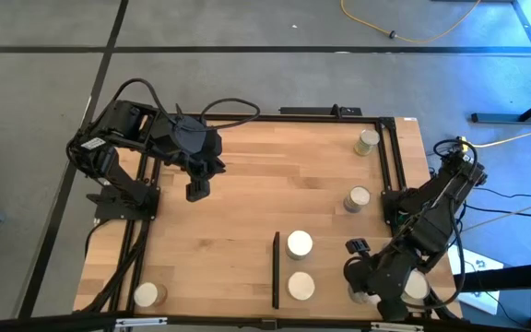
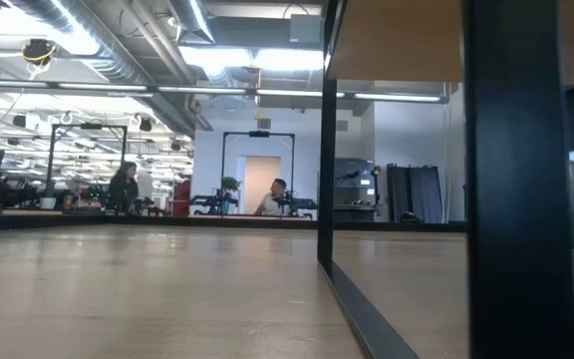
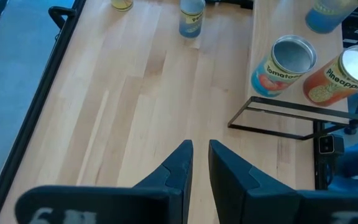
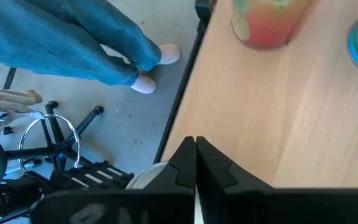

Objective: Pick and place cans onto a shelf
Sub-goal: Put the bottom canned peas on the shelf, then put the canned peas on the shelf aligned with the other canned peas

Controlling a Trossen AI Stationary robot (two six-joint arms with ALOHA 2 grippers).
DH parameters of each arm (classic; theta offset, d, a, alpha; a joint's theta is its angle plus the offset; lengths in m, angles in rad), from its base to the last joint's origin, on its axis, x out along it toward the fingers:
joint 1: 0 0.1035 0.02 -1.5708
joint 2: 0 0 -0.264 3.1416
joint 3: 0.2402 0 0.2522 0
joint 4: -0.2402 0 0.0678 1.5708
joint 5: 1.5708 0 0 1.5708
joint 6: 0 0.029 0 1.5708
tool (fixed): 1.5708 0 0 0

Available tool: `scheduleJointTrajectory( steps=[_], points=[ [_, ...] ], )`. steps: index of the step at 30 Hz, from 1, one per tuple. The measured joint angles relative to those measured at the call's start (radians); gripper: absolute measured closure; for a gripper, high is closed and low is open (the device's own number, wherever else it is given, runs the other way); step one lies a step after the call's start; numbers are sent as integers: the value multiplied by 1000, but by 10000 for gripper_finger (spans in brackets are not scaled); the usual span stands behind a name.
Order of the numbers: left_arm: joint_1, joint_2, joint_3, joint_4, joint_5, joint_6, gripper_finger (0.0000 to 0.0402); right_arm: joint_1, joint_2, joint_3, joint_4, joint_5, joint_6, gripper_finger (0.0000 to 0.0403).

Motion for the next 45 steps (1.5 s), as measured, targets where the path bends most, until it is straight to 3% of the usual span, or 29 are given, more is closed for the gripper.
scheduleJointTrajectory(
  steps=[20,28,34,37,45],
  points=[
    [0,0,0,0,0,0,357,0,-2,0,-106,8,82,403],
    [0,0,0,0,0,0,357,0,-4,103,-217,136,28,403],
    [0,0,0,0,-1,4,357,-22,-5,203,-427,354,109,400],
    [0,0,0,1,-1,4,357,-70,-11,214,-485,434,193,398],
    [0,0,0,1,-1,5,357,-293,-45,209,-483,518,157,401]
  ],
)
